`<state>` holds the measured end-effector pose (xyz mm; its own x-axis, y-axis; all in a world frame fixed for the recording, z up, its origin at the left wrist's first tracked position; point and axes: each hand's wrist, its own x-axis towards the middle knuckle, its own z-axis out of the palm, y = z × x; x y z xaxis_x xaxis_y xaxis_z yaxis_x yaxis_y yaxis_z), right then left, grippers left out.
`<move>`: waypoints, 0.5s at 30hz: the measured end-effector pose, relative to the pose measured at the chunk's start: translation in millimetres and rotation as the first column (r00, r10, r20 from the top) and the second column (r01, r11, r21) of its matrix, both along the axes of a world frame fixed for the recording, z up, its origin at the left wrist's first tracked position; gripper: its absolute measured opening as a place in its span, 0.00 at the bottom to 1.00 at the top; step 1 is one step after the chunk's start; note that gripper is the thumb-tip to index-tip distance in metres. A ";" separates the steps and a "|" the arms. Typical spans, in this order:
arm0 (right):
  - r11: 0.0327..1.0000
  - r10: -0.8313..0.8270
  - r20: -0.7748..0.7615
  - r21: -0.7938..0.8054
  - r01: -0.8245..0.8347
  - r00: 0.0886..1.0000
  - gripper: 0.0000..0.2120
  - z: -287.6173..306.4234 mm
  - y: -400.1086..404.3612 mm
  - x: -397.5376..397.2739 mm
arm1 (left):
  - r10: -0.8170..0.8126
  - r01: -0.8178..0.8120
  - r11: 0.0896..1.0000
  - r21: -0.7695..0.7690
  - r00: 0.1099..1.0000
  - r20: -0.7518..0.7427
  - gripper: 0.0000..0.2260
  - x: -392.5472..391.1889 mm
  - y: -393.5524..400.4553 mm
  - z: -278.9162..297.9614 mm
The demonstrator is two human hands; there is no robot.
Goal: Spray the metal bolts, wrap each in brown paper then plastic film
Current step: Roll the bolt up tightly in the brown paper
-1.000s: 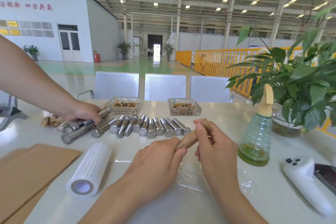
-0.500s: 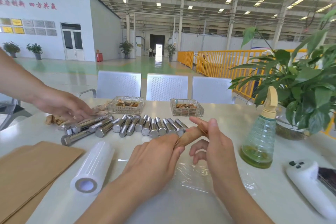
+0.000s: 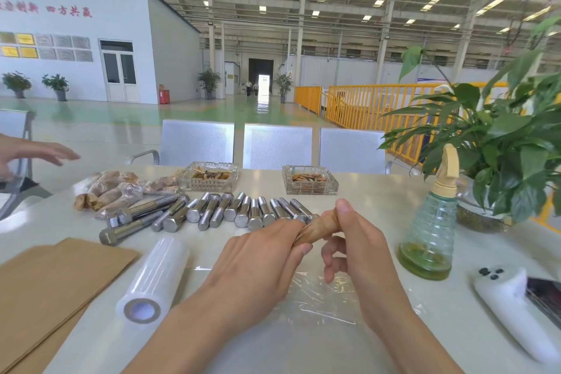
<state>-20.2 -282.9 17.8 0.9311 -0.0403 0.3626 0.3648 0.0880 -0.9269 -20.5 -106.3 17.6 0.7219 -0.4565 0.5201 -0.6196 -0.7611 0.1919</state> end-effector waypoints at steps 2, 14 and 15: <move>0.999 -0.024 0.010 -0.048 0.025 1.000 0.24 -0.5 -0.5 -1.0 | -0.004 0.004 1.000 0.011 1.000 0.005 0.06 -0.4 3.9 1.6; 0.970 -0.182 -0.102 0.146 0.196 0.978 0.25 -6.8 1.3 -0.2 | 0.209 -0.186 0.972 -0.143 0.963 0.168 0.23 4.5 6.3 10.4; 0.953 -0.183 -0.141 0.218 0.210 0.973 0.24 -6.0 0.3 0.3 | 0.254 -0.210 0.954 -0.216 0.946 0.202 0.24 5.9 7.4 10.8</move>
